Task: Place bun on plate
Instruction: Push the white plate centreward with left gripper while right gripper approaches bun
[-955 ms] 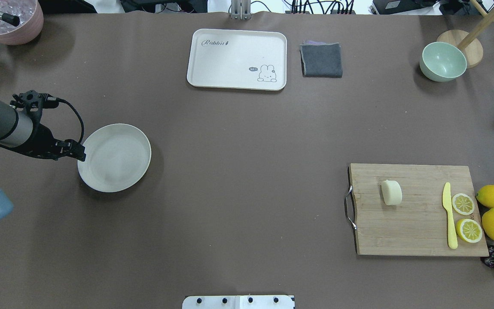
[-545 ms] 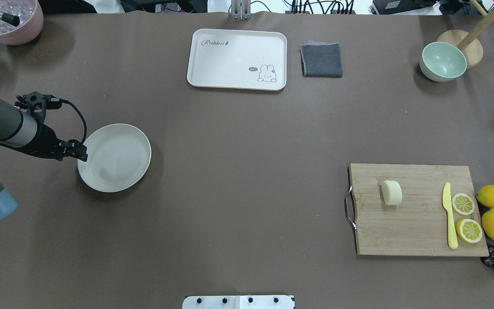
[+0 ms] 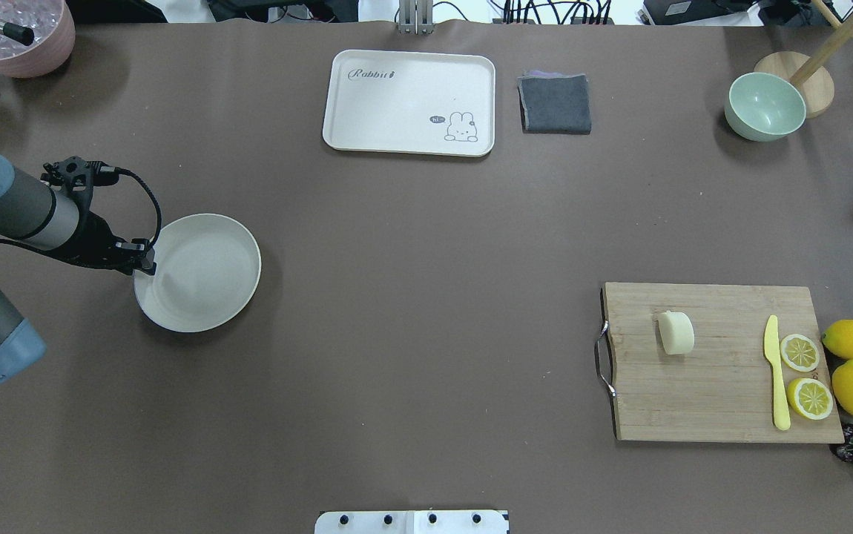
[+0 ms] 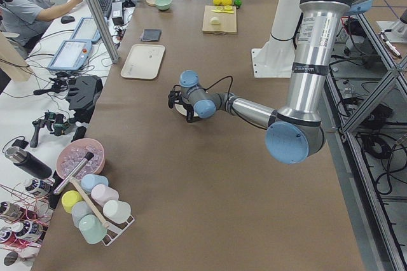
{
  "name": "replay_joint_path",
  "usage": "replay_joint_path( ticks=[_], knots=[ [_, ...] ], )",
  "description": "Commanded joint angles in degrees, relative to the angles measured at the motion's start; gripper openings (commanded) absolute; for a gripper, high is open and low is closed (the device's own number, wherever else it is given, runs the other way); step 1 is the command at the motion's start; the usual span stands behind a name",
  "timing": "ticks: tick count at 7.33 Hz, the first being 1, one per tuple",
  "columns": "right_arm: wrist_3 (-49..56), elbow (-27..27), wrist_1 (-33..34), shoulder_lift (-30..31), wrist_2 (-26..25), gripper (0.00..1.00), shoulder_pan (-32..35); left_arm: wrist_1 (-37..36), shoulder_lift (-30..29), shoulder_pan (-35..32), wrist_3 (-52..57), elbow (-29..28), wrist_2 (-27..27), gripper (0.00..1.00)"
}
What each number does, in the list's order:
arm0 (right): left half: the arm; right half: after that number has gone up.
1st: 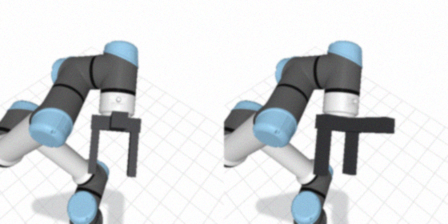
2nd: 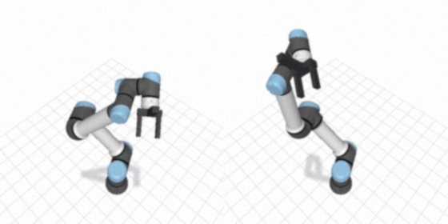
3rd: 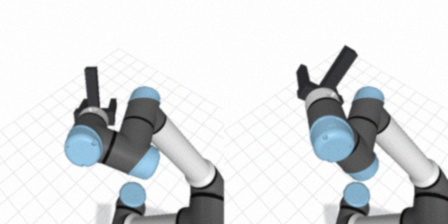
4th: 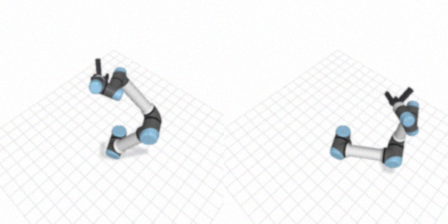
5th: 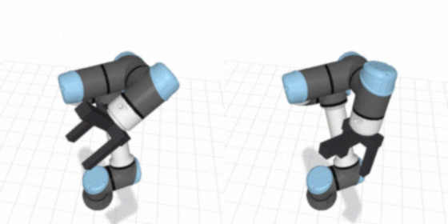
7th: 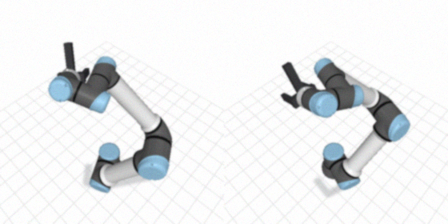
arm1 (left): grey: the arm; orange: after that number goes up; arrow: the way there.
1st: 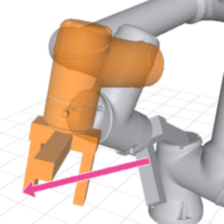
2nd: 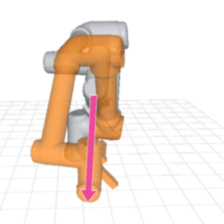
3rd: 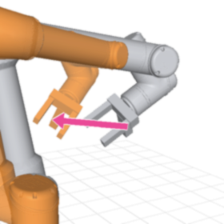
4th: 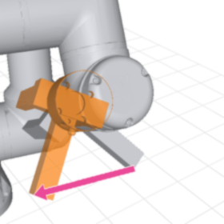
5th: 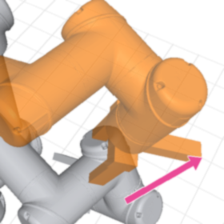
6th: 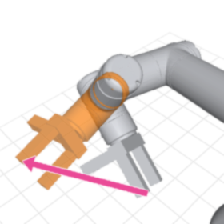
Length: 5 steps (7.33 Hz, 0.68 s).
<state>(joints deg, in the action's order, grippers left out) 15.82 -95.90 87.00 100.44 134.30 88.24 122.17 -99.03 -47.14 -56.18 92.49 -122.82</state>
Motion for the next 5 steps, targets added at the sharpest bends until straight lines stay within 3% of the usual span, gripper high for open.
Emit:
replay_joint_path(
  ticks=[1,2,3,5],
  knots=[
    [0.0,-0.3,-0.1,-0.4,0.0,1.0,0.0,0.6,-0.2,0.0,-5.3,2.0,-0.2,0.0],
    [-2.5,-1.2,-0.1,-1.6,1.7,1.0,-0.1,0.4,0.5,0.0,-6.2,6.1,0.3,0.0],
    [-12.0,-5.3,-0.3,-2.3,4.2,1.0,-3.0,0.0,-0.4,0.0,-9.8,9.0,0.2,0.0],
    [-26.5,-11.0,-7.5,-2.9,4.4,1.0,-12.2,0.0,-7.5,4.0,-20.2,10.5,2.0,0.0]
  ],
)
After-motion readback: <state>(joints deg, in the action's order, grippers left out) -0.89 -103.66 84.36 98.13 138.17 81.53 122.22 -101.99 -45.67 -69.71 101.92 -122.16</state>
